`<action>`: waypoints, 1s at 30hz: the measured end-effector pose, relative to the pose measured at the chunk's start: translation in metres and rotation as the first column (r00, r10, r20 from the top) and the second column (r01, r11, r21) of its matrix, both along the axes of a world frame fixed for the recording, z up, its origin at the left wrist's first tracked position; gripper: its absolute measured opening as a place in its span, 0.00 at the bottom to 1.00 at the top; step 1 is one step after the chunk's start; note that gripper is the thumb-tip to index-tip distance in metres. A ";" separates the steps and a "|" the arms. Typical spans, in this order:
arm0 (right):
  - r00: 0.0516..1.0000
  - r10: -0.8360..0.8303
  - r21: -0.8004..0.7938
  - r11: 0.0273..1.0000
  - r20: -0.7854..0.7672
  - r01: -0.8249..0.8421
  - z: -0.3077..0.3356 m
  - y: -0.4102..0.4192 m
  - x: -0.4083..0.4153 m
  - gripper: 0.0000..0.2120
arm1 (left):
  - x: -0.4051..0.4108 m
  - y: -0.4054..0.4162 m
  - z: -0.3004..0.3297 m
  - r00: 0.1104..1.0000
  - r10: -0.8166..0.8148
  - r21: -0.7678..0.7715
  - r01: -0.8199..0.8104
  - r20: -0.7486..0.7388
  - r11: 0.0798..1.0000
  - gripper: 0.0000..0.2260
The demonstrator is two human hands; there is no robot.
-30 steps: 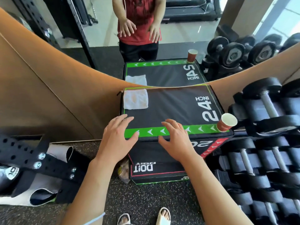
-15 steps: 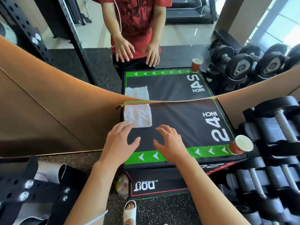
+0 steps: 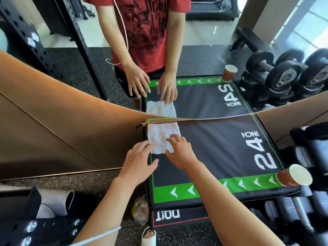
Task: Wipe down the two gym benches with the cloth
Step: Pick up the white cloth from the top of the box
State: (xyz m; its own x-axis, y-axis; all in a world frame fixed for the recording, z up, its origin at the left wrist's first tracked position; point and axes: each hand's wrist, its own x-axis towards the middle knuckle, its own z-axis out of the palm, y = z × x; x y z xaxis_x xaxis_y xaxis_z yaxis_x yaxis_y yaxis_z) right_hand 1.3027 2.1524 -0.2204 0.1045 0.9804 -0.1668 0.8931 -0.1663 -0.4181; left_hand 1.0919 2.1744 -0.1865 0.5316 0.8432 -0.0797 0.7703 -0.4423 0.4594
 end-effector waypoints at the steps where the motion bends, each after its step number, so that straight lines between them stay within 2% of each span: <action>1: 1.000 0.010 -0.011 1.000 0.004 -0.010 -0.005 0.004 -0.002 0.24 | 0.000 0.003 -0.003 1.000 -0.014 -0.003 0.014 -0.012 1.000 0.26; 13: 0.991 -0.003 -0.014 1.000 0.137 0.005 -0.021 0.007 -0.001 0.13 | 0.012 0.009 -0.031 0.991 -0.112 -0.049 0.108 -0.070 0.993 0.27; 22: 0.986 -0.051 0.008 0.999 0.158 0.050 -0.028 -0.081 0.025 0.12 | 0.047 -0.028 -0.048 0.966 -0.218 -0.066 0.210 -0.141 0.975 0.23; 30: 0.978 -0.112 -0.020 0.993 0.177 0.117 -0.031 -0.166 0.049 0.12 | 0.080 -0.088 -0.060 0.942 -0.313 -0.090 0.304 -0.118 0.948 0.18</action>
State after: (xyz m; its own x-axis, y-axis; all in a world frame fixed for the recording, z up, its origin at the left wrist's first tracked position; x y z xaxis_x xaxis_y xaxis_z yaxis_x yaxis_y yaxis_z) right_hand 1.3513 1.9861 -0.2511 0.2462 0.9550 -0.1654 0.9262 -0.2821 -0.2501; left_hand 1.1719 2.0867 -0.2464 0.7463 0.6292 -0.2171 0.6556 -0.6385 0.4032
